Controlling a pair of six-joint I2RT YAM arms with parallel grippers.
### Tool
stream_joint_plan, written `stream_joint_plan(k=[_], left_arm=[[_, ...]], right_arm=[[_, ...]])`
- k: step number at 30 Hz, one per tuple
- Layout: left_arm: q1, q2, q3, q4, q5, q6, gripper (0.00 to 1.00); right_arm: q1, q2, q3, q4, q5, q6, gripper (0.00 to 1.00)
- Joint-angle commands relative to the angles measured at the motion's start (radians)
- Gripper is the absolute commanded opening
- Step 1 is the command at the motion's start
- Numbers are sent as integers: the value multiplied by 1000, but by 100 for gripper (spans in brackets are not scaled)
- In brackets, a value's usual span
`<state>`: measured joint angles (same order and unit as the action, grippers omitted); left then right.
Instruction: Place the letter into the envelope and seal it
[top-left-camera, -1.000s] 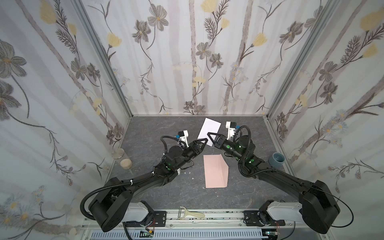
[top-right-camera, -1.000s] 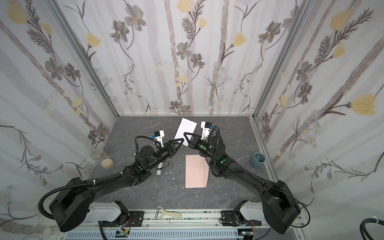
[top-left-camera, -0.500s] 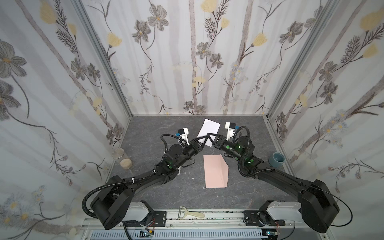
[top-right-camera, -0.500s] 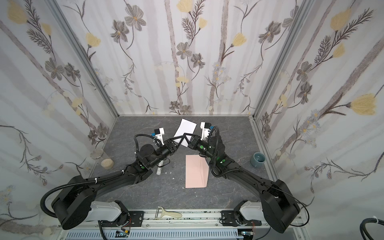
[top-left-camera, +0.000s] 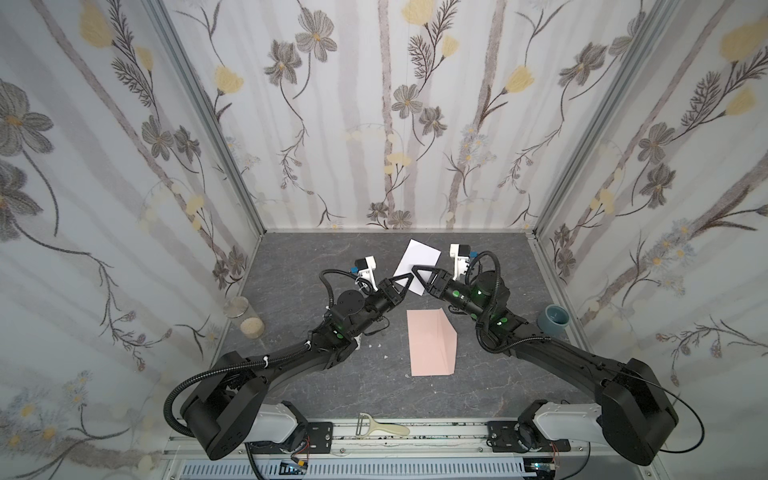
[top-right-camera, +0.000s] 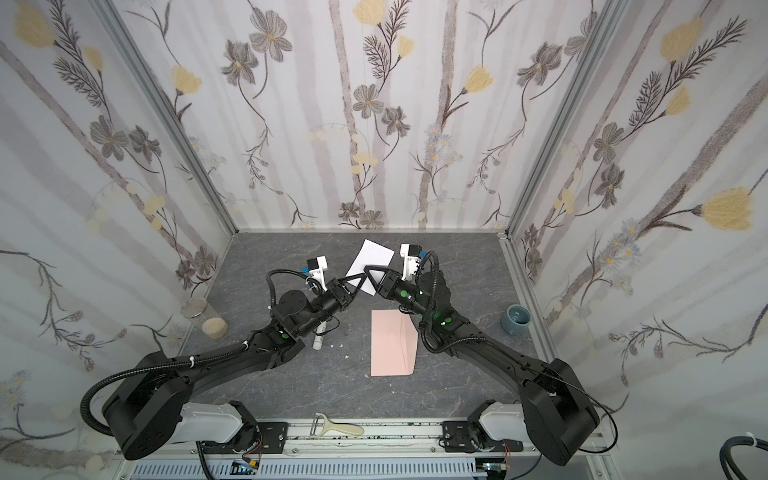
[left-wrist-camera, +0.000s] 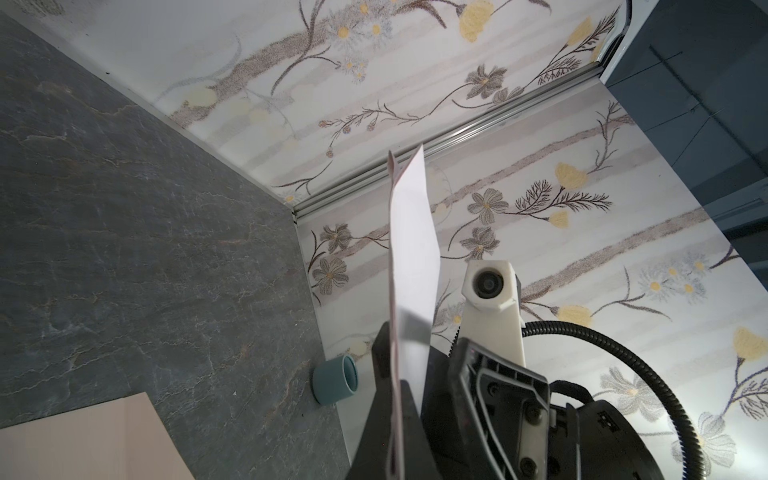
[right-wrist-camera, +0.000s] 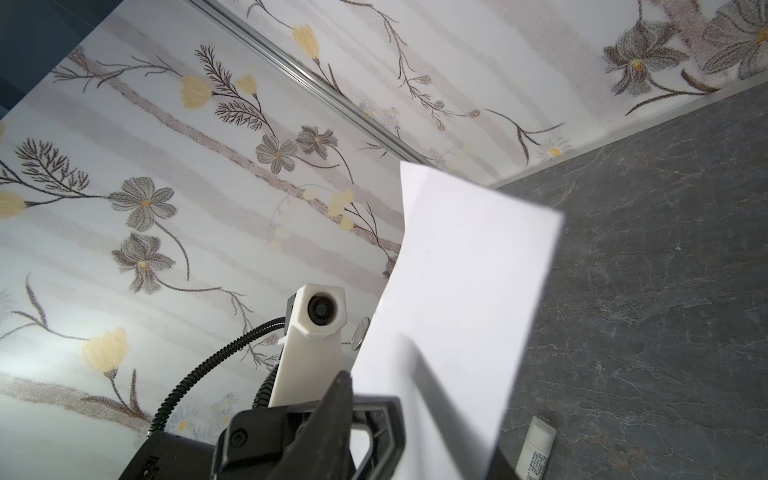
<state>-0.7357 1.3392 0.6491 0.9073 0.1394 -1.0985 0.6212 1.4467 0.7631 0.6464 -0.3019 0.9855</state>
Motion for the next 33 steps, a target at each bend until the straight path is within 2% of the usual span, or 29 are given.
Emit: stream_joint_plan(k=[1, 6, 10, 15, 24, 33], left_arm=[[26, -19, -1, 21, 62, 34, 0], [86, -9, 68, -132, 215, 74, 0], [106, 25, 209, -424, 350, 203, 0], [114, 38, 330, -728, 436, 367, 0], [145, 46, 341, -784, 698, 381, 0], [174, 40, 380, -798, 799, 387, 0]], right_arm=[[-64, -24, -59, 96, -98, 5, 41], [-222, -76, -96, 81, -321, -40, 52], [-326, -121, -89, 2, -476, -122, 56], [-405, -141, -54, -85, -637, -210, 59], [-436, -101, -16, -228, -769, -351, 64], [-434, -46, -16, -241, -814, -380, 64]])
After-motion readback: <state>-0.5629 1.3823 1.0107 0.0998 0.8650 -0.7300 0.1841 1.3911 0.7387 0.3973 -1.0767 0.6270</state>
